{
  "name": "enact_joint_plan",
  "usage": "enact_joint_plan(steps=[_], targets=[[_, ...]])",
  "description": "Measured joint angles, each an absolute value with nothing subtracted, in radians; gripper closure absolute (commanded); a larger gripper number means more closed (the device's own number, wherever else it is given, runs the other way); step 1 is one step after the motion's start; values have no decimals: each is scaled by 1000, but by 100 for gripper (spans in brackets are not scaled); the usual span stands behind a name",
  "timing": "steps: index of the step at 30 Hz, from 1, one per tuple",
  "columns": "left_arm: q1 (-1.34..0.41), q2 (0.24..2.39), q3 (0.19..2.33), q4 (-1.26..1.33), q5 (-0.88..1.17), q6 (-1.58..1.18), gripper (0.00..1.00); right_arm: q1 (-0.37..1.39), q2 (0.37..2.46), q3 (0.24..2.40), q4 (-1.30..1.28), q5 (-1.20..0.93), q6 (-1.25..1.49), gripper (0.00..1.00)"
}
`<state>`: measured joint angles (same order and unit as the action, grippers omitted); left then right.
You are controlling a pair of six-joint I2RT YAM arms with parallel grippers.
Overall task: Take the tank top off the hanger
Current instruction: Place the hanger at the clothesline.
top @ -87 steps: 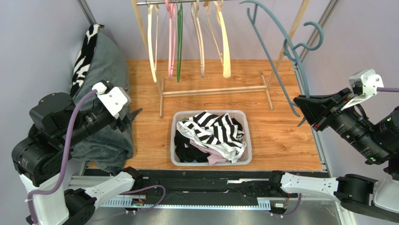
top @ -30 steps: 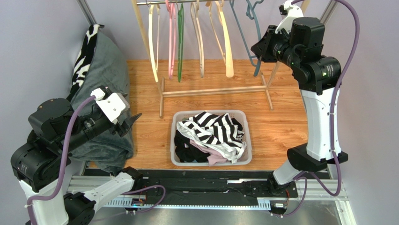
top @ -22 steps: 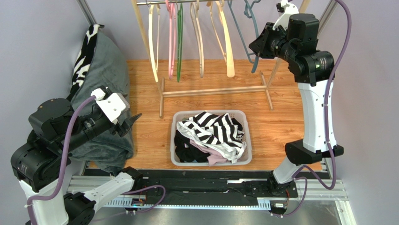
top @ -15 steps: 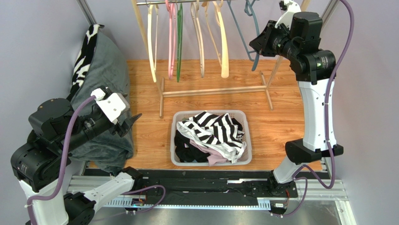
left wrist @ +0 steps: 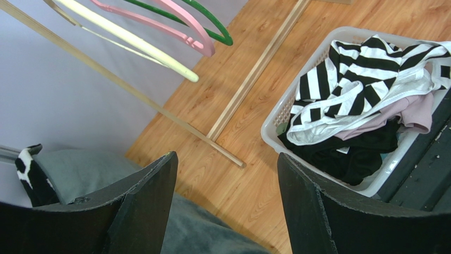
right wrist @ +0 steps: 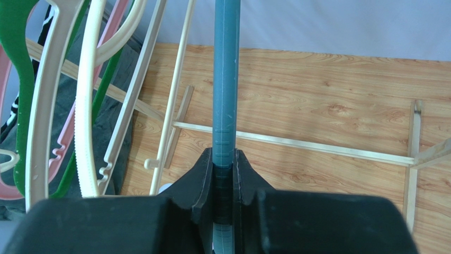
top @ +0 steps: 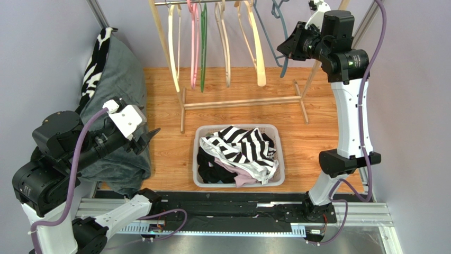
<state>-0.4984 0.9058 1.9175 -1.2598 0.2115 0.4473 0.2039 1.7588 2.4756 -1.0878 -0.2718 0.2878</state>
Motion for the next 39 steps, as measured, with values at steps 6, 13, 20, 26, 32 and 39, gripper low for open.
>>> enact_joint_plan(steps=[6, 13, 20, 26, 32, 39], targets=[[-495, 906, 1917, -1260, 213, 447, 23, 204, 1760, 2471, -1079, -271, 286, 100], [-488, 906, 1917, -1260, 222, 447, 22, 212, 1754, 2463, -1081, -210, 260, 100], [-488, 906, 1917, -1260, 227, 447, 22, 294, 1703, 2435, -1113, 47, 184, 73], [-488, 906, 1917, -1259, 228, 447, 22, 406, 1649, 2422, -1116, 216, 118, 42], [-487, 900, 1901, -1260, 227, 447, 22, 522, 1599, 2416, -1109, 364, 50, 33], [-482, 895, 1891, -1259, 227, 447, 22, 704, 1468, 2307, -1068, 570, -37, 16]])
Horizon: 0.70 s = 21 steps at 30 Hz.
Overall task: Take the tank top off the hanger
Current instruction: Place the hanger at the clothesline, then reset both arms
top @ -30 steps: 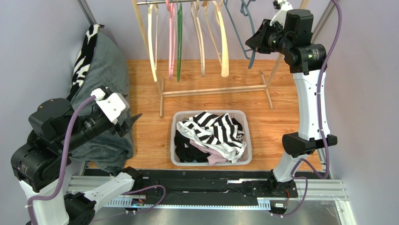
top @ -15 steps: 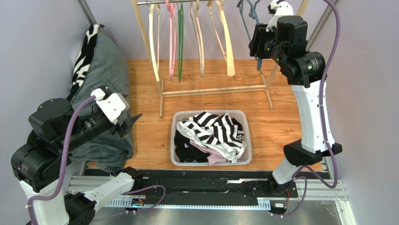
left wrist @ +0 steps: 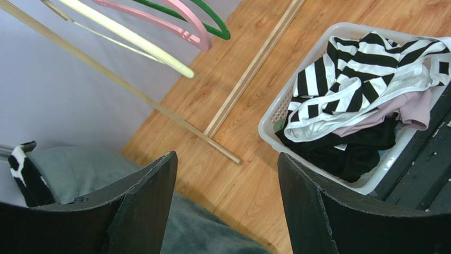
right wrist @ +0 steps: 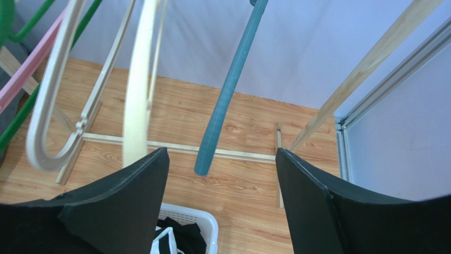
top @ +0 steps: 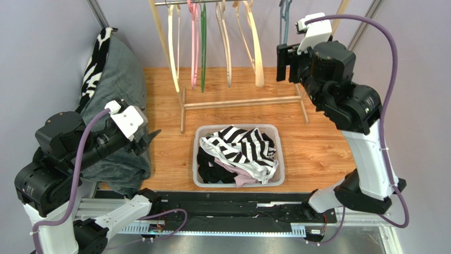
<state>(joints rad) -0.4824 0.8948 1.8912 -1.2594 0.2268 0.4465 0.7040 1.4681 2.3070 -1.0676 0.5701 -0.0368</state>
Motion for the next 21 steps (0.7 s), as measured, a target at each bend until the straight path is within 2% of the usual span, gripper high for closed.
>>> enact_joint_plan(steps=[3, 5, 13, 17, 21], targets=[[-482, 894, 1889, -1259, 227, 447, 22, 806, 1412, 2265, -1060, 650, -68, 9], [-482, 893, 1886, -1259, 226, 447, 22, 870, 1391, 2251, -1059, 704, -85, 0], [-481, 870, 1854, -1258, 215, 447, 21, 1118, 1388, 2169, -1149, 844, -87, 0], [-477, 855, 1825, -1253, 203, 447, 21, 1159, 1389, 2093, -1203, 833, -32, 0], [-469, 844, 1787, -1248, 200, 447, 21, 1169, 1327, 1919, -1206, 788, 35, 0]])
